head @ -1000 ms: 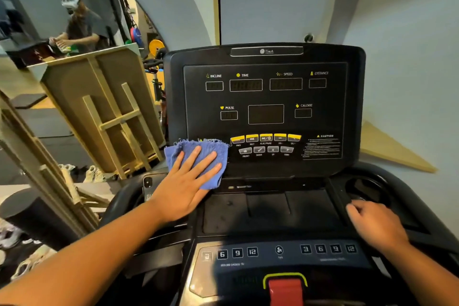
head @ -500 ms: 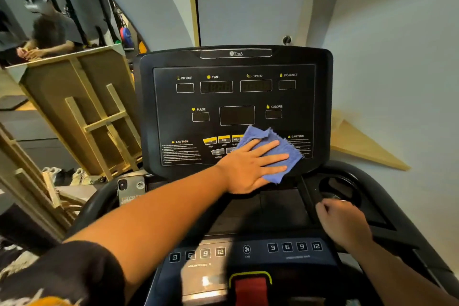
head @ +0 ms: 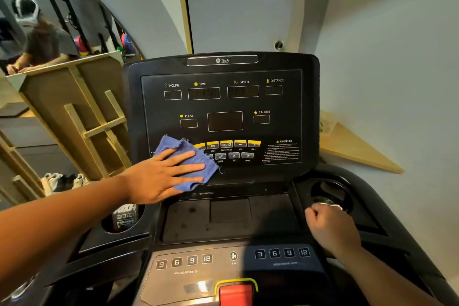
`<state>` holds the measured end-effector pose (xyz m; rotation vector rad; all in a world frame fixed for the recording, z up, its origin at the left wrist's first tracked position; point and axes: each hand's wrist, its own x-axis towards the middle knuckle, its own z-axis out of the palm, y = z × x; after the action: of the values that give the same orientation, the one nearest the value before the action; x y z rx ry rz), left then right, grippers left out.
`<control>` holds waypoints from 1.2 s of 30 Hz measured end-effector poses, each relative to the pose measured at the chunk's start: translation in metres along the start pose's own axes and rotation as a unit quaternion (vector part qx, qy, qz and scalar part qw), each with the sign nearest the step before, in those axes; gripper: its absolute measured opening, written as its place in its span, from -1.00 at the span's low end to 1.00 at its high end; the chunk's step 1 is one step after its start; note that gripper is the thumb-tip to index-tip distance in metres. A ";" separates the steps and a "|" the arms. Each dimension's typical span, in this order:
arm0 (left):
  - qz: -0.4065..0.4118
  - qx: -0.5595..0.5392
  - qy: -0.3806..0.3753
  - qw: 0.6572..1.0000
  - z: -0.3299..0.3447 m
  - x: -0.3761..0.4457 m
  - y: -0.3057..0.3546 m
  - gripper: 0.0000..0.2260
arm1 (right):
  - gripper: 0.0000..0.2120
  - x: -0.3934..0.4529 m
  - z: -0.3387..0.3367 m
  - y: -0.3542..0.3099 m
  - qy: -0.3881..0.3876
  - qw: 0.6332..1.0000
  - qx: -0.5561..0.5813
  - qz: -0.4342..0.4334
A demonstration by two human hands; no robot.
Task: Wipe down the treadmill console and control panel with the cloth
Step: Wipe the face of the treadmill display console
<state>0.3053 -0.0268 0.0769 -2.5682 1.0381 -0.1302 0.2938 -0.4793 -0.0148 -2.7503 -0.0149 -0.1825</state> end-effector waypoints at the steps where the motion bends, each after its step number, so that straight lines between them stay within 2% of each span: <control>1: 0.008 0.002 0.006 1.000 -0.002 0.007 0.002 -0.52 | -0.65 0.000 0.000 0.000 -0.001 1.000 -0.002 0.000; 6: 0.057 0.002 0.054 0.997 -0.016 0.088 0.038 -0.55 | -0.65 0.000 -0.001 0.000 -0.013 1.000 0.011 0.005; 11: 0.056 -0.009 0.099 0.994 -0.027 0.171 0.080 -0.55 | -0.67 -0.002 0.000 0.000 -0.002 1.000 0.002 0.021; 14: 0.072 0.018 0.110 0.991 -0.044 0.206 0.080 -0.55 | -0.67 -0.002 0.001 -0.001 -0.002 1.000 0.001 0.026; 16: 0.027 0.024 0.148 0.988 -0.066 0.228 0.065 -0.53 | -0.66 -0.002 -0.001 -0.002 -0.006 1.000 0.007 0.026; 20: -0.169 -0.018 0.243 0.955 -0.113 0.257 0.034 -0.50 | -0.67 -0.003 -0.001 -0.002 -0.010 1.000 0.008 0.029; 21: -0.190 -0.026 0.247 0.950 -0.114 0.262 0.037 -0.49 | -0.66 -0.003 0.000 -0.002 -0.005 1.000 0.004 0.026; 22: -0.177 -0.022 0.244 0.953 -0.110 0.264 0.045 -0.49 | -0.66 -0.002 -0.001 -0.002 0.000 1.000 0.001 0.023; 23: -0.127 -0.006 0.234 0.964 -0.099 0.263 0.057 -0.48 | -0.66 -0.002 -0.001 -0.002 0.003 1.000 -0.001 0.021; 26: 0.096 0.041 0.161 0.981 -0.053 0.250 0.095 -0.51 | -0.66 -0.002 -0.004 -0.004 0.000 1.000 -0.015 0.017; 27: 0.131 0.044 0.137 0.981 -0.046 0.246 0.099 -0.52 | -0.66 -0.002 -0.005 -0.005 -0.001 1.000 -0.020 0.018; 29: 0.140 0.047 0.125 0.981 -0.053 0.253 0.089 -0.53 | -0.67 -0.002 -0.005 -0.005 -0.002 0.999 -0.023 0.022; 30: 0.116 0.049 0.142 0.982 -0.063 0.259 0.080 -0.53 | -0.68 -0.002 -0.005 -0.006 -0.001 0.999 -0.021 0.024; 32: 0.009 0.035 0.200 0.979 -0.093 0.273 0.055 -0.51 | -0.68 -0.002 -0.006 -0.007 0.002 0.999 -0.020 0.025; 34: -0.115 0.000 0.244 0.963 -0.122 0.282 0.029 -0.50 | -0.68 -0.001 -0.006 -0.008 0.004 0.999 -0.025 0.023; 36: -0.199 -0.019 0.281 0.939 -0.137 0.290 0.023 -0.49 | -0.67 -0.001 -0.006 -0.007 0.002 1.000 -0.021 0.021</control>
<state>0.4709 -0.2822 0.1813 -2.8108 0.6625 -1.0045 0.2923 -0.4752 -0.0068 -2.7886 0.0496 -0.1789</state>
